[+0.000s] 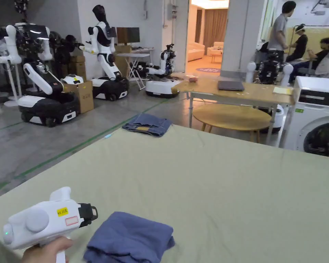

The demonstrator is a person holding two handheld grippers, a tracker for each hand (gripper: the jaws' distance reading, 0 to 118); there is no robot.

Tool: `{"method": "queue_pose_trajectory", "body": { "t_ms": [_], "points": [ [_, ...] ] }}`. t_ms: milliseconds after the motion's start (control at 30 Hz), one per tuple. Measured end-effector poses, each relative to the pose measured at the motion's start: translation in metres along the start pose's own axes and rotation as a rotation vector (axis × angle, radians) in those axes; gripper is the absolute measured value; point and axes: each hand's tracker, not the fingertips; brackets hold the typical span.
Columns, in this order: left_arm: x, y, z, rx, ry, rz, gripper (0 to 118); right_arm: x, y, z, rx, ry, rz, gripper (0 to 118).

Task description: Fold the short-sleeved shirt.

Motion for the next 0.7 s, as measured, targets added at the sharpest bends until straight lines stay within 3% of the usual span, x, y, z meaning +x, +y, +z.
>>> {"method": "queue_pose_trajectory", "body": {
  "t_ms": [267,400,500,600,700],
  "points": [
    [0.209,-0.060,0.044,0.238,-0.113,-0.334,0,0.012,0.089,0.062,0.304,-0.231,0.145,0],
    [0.293,-0.096,0.062,0.275,-0.168,-0.395,0,0.012,0.120,0.090,0.418,-0.331,0.181,0],
    [0.331,-0.116,0.065,0.278,-0.188,-0.495,0,0.012,0.132,0.113,0.470,-0.288,0.151,0],
    [0.356,-0.126,0.073,0.295,-0.207,-0.618,0,0.014,0.133,0.127,0.497,-0.325,0.207,0],
    [0.367,-0.127,0.081,0.337,-0.192,-0.680,0,0.021,0.131,0.139,0.509,-0.320,0.193,0]
  ]
}}
